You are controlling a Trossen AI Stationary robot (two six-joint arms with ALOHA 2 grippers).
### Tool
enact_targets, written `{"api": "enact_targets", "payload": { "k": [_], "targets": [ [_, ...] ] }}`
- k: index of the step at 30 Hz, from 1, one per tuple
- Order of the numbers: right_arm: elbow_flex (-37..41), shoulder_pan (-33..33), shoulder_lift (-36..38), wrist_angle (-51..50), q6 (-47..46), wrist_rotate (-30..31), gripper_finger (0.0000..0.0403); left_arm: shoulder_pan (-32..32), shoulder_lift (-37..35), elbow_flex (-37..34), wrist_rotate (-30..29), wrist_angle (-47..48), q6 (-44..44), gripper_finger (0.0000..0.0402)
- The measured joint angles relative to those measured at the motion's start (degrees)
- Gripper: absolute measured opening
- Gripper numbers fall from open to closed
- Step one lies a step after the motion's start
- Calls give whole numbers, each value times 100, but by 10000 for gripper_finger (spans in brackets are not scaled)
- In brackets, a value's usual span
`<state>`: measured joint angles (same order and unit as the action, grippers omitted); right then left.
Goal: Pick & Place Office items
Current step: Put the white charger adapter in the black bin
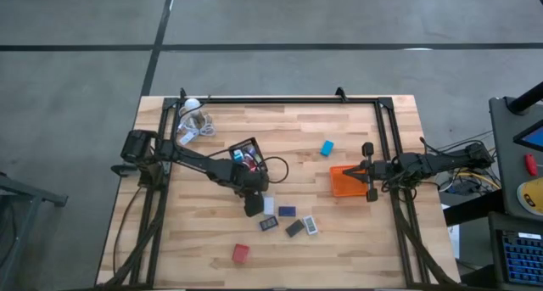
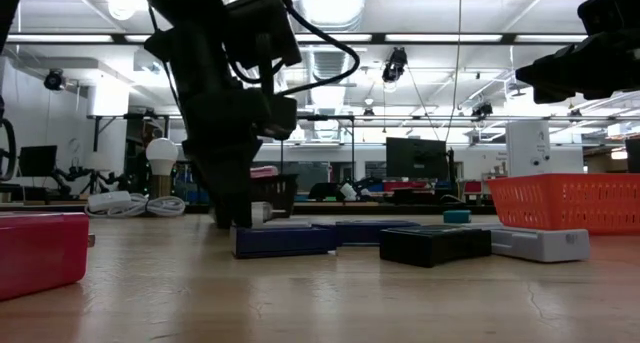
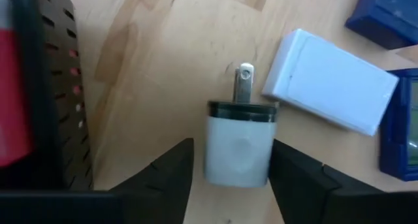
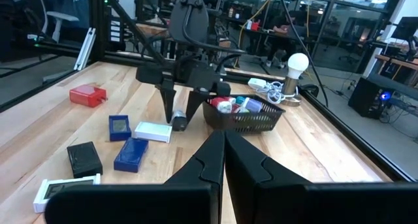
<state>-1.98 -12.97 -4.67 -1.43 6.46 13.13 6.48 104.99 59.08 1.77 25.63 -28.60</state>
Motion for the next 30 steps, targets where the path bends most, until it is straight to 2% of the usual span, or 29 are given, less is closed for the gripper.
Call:
{"api": "enact_targets", "payload": {
  "k": [8,21,30],
  "targets": [
    [-2,-2,0,-2,0,0,9,-4,0,-1,1,-44,-13,141],
    [0,-2,0,-2,0,0,9,-15,-4,24,20,-48,-56,145],
    [-2,0,0,-2,0,0,9,-35,-17,733,44,556,-217,145]
  ]
}}
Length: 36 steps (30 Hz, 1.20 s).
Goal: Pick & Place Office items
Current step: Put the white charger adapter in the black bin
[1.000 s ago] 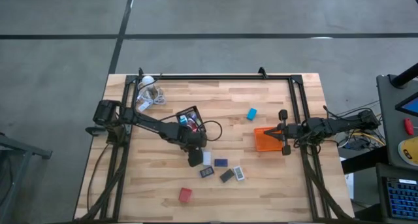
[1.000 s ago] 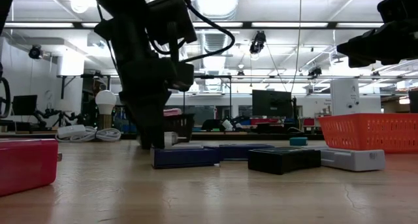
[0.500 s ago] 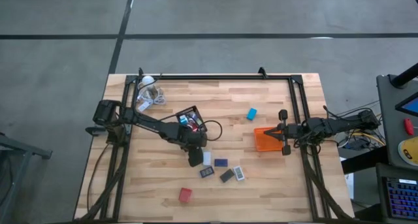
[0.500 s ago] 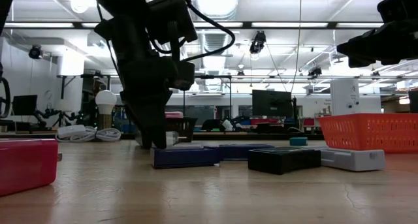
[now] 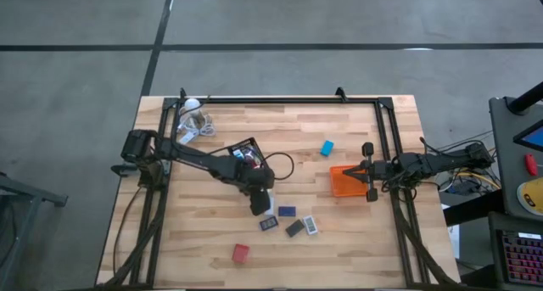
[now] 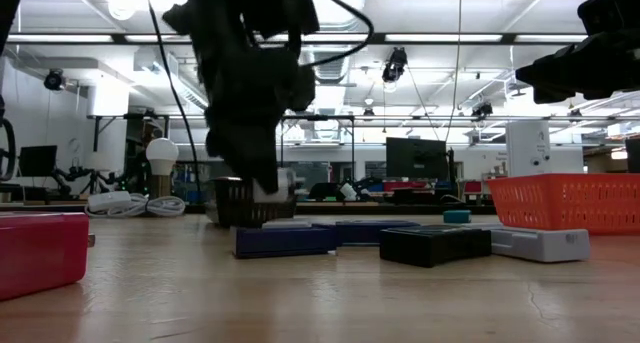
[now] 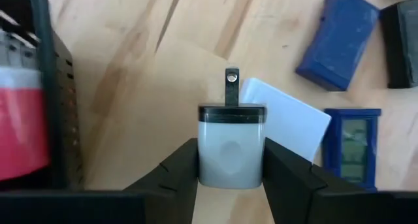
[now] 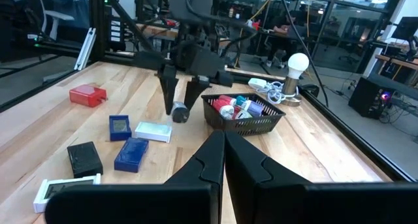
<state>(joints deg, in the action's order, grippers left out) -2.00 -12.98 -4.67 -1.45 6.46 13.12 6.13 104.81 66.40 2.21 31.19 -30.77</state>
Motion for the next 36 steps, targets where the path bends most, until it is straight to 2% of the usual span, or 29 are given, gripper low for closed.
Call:
{"api": "enact_targets", "payload": {
  "k": [9,16,26,36],
  "targets": [
    [1,-2,0,0,0,-2,9,-45,-11,1010,-1527,1534,-166,145],
    [0,-2,0,0,0,-1,8,-98,-39,1260,-1883,2029,-405,145],
    [0,-2,0,0,0,-6,9,-280,-754,1066,-1945,1968,-579,145],
    [1,-2,-4,0,0,-3,8,-577,-1736,-214,-2064,1476,-876,145]
  ]
}}
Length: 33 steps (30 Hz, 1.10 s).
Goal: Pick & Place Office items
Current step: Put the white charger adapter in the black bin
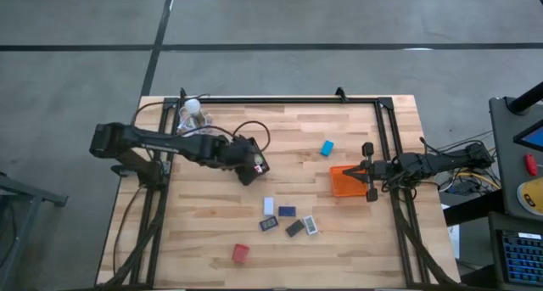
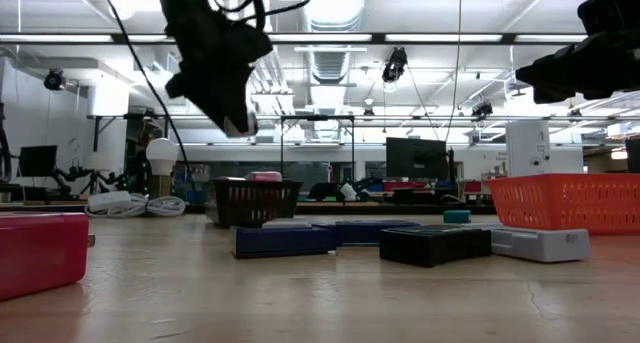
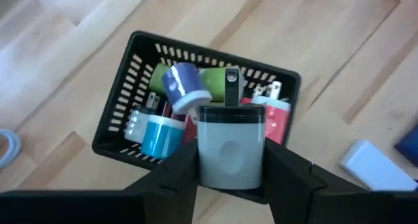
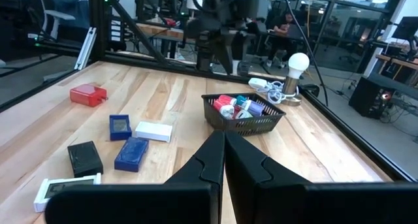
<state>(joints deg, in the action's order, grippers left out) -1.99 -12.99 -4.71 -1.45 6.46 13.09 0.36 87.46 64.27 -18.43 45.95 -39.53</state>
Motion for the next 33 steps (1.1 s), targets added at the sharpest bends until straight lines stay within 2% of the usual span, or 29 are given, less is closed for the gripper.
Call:
{"api": "enact_targets", "payload": {
  "k": [4,14,21,29,33],
  "targets": [
    [-1,2,4,0,0,2,8,-296,-111,-448,127,-429,97,145],
    [-1,0,4,0,1,2,8,-1123,-54,-1057,1054,-856,392,145],
    [-1,0,4,0,2,3,8,-1182,-52,-1110,1248,-889,526,150],
    [-1,1,4,0,1,3,8,-1180,-50,-1110,1273,-893,521,176],
    [0,0,4,0,0,3,8,-1180,-50,-1110,1293,-907,481,201]
  ]
}}
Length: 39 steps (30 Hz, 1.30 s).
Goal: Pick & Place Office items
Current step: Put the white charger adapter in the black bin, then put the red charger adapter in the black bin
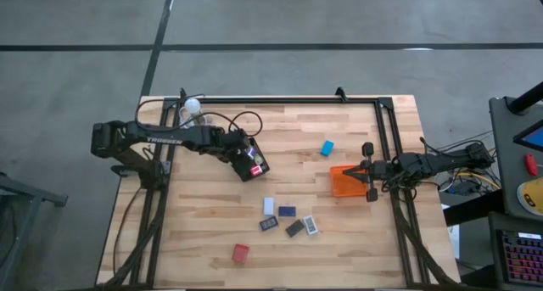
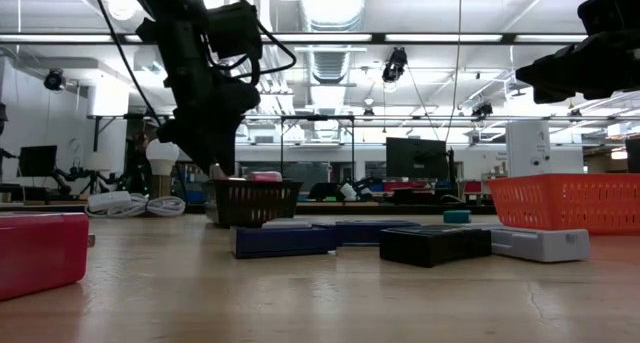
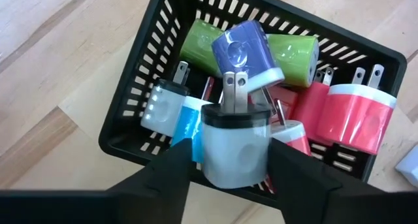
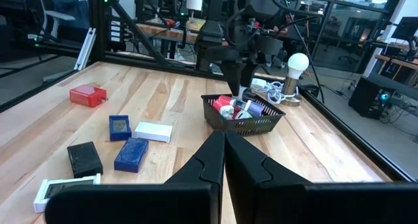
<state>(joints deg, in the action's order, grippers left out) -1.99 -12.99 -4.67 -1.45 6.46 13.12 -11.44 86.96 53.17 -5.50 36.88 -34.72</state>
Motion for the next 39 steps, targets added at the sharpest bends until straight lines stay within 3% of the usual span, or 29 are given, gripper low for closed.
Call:
{"api": "enact_targets", "payload": {
  "k": [9,28,34,39],
  "targets": [
    [0,0,0,0,0,-2,9,0,0,0,-2,-4,-22,241],
    [-1,0,0,0,0,-2,9,58,-188,304,192,42,-20,242],
    [-1,0,0,2,0,1,9,414,-458,437,214,42,-645,242],
    [-1,2,-7,3,0,3,8,846,-568,437,42,204,-1847,242]
  ]
}}
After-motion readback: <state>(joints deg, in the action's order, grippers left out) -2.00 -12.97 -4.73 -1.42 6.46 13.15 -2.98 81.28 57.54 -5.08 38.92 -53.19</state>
